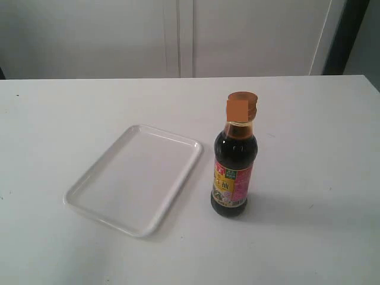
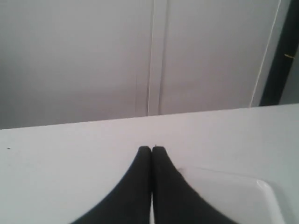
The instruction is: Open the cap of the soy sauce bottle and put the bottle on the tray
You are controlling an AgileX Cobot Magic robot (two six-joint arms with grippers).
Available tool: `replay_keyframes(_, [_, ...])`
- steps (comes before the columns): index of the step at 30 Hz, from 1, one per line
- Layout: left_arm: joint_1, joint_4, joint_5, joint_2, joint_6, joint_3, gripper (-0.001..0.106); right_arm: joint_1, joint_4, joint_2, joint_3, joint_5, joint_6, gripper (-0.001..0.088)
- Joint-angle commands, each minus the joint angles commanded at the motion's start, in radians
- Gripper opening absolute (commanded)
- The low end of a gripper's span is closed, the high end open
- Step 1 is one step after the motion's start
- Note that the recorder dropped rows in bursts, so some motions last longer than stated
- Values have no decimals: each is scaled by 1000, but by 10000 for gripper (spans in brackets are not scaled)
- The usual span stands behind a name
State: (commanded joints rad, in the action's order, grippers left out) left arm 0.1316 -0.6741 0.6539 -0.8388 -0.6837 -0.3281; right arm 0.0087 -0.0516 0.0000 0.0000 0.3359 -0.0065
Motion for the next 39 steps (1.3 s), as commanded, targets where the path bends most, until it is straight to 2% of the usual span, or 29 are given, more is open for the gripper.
replay_keyframes(5, [2, -237, 130, -78, -142, -44, 0, 0, 0, 0, 0, 0, 0, 0])
replay_keyframes(10, [60, -368, 132, -135, -194, -109, 0, 0, 0, 0, 0, 0, 0, 0])
replay_keyframes(20, [231, -382, 144, -238, -189, -162, 0, 0, 0, 0, 0, 0, 25, 0])
replay_keyframes(27, [311, -298, 278, -316, -92, -162, 10, 0, 0, 0, 0, 0, 29, 0])
replay_keyframes(29, [328, -282, 313, -341, -47, -162, 91, 0, 0, 0, 0, 0, 29, 0])
replay_keyframes(31, [341, -280, 345, -364, -14, -162, 255, 0, 0, 0, 0, 0, 29, 0])
replay_keyframes(33, [353, -270, 368, -385, 12, -162, 473, 0, 0, 0, 0, 0, 29, 0])
replay_keyframes(37, [372, -177, 426, -432, 12, -162, 993, 0, 0, 0, 0, 0, 29, 0])
replay_keyframes(38, [377, -147, 439, -444, 2, -162, 1052, 0, 0, 0, 0, 0, 29, 0])
replay_keyframes(39, [382, -130, 446, -455, 2, -162, 1051, 0, 0, 0, 0, 0, 29, 0])
